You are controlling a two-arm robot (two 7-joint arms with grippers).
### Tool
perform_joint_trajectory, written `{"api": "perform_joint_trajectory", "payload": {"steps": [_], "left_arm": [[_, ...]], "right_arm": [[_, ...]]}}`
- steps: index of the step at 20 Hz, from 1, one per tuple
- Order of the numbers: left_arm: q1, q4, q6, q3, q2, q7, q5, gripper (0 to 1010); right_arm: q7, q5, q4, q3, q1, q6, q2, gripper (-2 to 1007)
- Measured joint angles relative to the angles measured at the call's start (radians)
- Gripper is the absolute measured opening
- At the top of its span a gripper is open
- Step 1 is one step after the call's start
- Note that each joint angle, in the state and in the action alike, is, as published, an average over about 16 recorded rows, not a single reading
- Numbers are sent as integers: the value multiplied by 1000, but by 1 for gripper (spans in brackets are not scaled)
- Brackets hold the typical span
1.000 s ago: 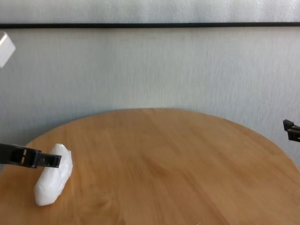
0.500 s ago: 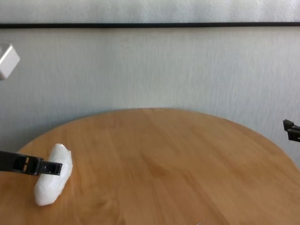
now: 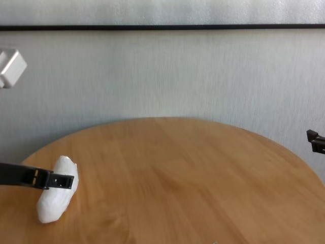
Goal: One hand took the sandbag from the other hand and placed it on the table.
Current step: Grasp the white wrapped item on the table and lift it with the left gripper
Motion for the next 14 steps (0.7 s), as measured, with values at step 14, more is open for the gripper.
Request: {"api": "perform_joint_trajectory", "payload": {"steps": [14], "left_arm": [[-19, 57, 11, -9, -26, -34, 16, 1001]], "right_arm": [[0, 0, 0, 0, 0, 0, 0, 1001]]}}
